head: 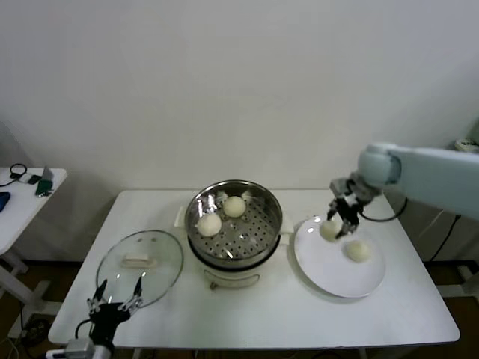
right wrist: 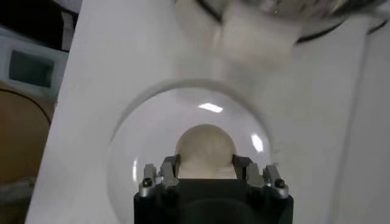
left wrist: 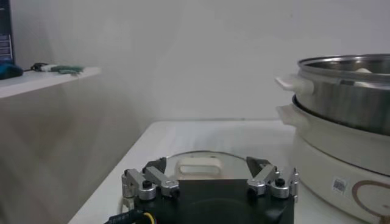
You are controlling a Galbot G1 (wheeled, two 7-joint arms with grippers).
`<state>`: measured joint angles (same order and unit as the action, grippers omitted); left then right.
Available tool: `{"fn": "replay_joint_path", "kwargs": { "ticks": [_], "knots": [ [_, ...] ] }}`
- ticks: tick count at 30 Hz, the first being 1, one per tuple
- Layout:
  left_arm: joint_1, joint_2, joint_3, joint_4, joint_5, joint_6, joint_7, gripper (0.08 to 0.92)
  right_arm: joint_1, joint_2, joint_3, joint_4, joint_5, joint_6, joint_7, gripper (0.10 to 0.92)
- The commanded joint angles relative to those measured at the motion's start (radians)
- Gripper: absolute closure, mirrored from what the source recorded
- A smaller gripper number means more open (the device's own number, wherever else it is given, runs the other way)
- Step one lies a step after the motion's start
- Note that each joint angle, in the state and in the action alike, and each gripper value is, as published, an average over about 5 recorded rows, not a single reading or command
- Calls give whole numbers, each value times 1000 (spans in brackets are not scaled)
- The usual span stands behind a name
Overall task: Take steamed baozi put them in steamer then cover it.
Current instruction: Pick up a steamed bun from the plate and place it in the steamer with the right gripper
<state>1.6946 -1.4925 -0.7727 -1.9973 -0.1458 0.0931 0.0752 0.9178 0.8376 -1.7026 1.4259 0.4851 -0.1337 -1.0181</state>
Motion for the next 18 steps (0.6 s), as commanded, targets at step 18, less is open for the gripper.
{"fn": "replay_joint_path", "kwargs": {
  "ticks": [18],
  "knots": [
    [17, 7, -14, -17, -4, 0, -3, 177, -33, 369, 113, 310, -514, 363, 177, 423]
  ]
}}
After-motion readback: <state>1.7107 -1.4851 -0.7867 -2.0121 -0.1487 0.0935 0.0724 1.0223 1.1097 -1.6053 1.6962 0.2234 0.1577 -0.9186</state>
